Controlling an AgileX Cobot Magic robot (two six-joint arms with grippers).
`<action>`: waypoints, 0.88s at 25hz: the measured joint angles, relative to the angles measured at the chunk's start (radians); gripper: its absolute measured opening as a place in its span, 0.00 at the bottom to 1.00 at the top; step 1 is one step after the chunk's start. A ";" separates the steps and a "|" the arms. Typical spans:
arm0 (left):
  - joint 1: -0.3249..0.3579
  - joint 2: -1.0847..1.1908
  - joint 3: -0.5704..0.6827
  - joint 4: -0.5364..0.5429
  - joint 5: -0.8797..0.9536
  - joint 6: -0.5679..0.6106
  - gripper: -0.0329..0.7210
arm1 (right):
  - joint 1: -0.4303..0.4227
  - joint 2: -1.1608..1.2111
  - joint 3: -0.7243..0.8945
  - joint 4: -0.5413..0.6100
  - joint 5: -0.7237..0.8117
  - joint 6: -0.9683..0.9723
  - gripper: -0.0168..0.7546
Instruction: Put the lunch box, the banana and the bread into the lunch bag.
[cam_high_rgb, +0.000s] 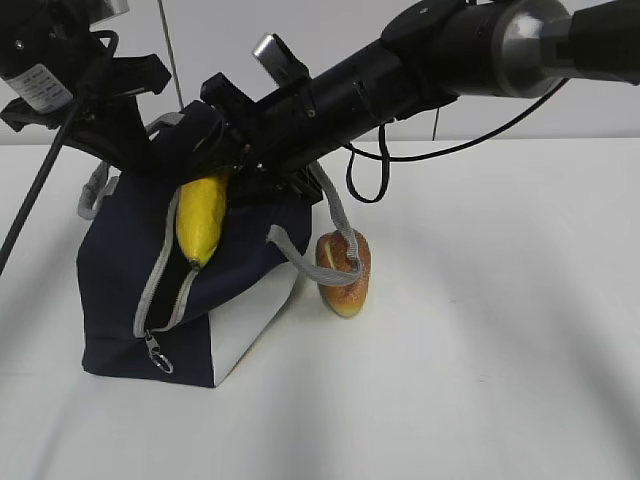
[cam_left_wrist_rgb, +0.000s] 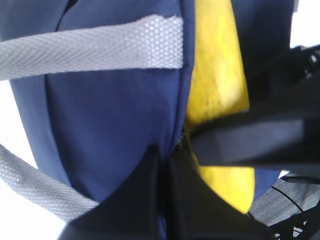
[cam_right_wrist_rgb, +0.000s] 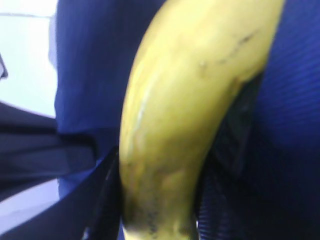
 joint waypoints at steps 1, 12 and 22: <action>0.000 0.000 0.000 0.000 0.000 0.000 0.04 | 0.000 0.000 0.000 0.000 -0.016 0.009 0.40; 0.000 0.000 0.000 -0.002 0.000 0.000 0.04 | 0.000 0.000 0.000 0.004 -0.071 0.037 0.51; 0.000 0.000 0.000 -0.007 0.000 0.000 0.04 | -0.002 0.000 0.000 -0.001 0.026 0.028 0.81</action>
